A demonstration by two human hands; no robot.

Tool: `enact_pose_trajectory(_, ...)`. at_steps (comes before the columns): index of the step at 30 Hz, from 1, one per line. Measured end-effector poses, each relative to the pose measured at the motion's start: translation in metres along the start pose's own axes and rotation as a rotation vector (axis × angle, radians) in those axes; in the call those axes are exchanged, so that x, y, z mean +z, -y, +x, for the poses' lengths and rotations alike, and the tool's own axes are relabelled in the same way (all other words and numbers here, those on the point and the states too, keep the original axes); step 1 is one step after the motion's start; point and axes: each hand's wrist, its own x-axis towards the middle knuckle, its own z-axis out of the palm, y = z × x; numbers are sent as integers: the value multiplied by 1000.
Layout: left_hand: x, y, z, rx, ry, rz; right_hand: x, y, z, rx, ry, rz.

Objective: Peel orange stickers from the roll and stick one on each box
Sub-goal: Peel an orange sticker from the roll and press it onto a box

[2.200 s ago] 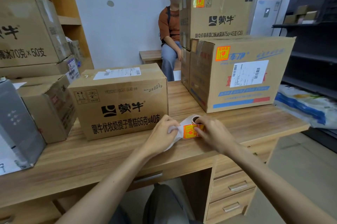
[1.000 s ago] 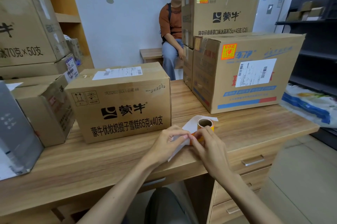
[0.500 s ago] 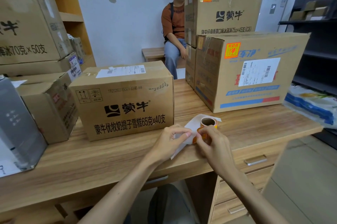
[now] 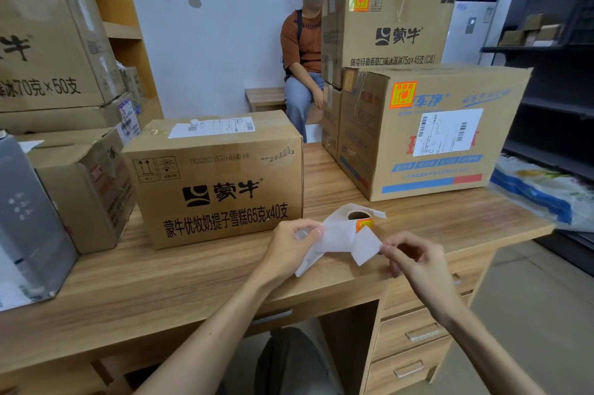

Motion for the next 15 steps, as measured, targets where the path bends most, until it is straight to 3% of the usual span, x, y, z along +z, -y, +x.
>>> enact_pose_trajectory(7,0,-13,-4,-5,-35,48,-5,29,7,-56,-153,52)
enact_pose_trajectory(10,-12,-34,-6,74,-93,96,9,44,14,-138,-134,-49)
enact_pose_trajectory(15,-46,-91,-15,172,-247,118,50,58,30,-439,-58,-366)
